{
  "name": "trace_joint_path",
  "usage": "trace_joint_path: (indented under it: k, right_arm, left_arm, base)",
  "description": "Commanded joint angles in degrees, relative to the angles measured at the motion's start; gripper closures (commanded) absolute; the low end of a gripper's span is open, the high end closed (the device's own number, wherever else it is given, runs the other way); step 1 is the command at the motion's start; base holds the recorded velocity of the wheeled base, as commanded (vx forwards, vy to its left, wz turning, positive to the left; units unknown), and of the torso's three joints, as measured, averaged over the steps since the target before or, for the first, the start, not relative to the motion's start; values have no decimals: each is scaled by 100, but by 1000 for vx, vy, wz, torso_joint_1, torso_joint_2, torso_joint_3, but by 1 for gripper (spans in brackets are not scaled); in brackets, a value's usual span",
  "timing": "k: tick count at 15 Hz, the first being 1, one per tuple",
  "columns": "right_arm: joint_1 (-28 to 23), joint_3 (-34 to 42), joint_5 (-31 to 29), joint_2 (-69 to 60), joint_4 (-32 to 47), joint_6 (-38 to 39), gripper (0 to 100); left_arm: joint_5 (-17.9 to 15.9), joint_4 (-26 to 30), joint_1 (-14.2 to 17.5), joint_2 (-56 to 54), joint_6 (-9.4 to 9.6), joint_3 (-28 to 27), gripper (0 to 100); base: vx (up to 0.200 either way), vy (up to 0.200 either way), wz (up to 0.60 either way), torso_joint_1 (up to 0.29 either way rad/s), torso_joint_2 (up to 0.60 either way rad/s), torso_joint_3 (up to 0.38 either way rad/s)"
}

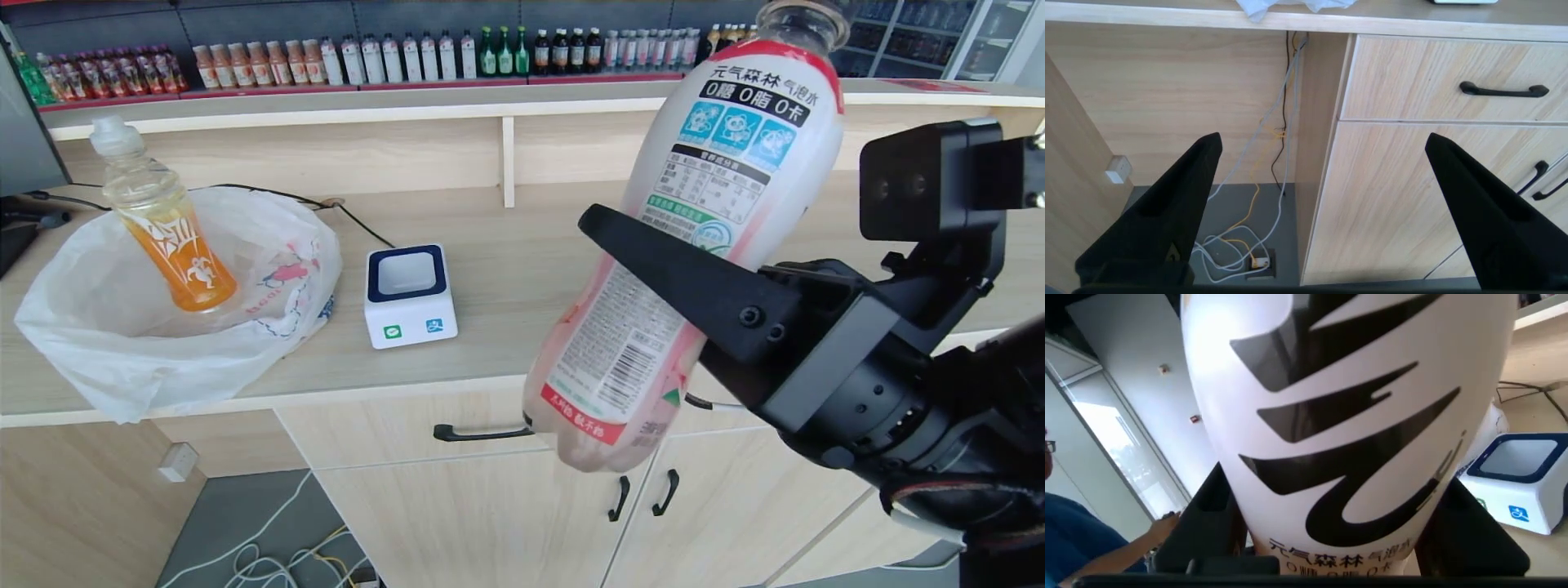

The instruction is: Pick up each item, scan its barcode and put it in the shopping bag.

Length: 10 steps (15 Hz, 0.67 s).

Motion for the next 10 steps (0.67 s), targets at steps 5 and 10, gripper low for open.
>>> trace_joint_path:
  k: [5,10]
  right_arm:
    - [262,-162,97,-51,-6,403,100]
    - [271,-171,97,-218,-6,614,100]
  left_arm:
    - [1,5,0,-2,-2,0,0]
    - [1,-4,0,-2,-2,0,0]
  base:
    - [0,0,0,0,0,0]
    - [0,0,0,0,0,0]
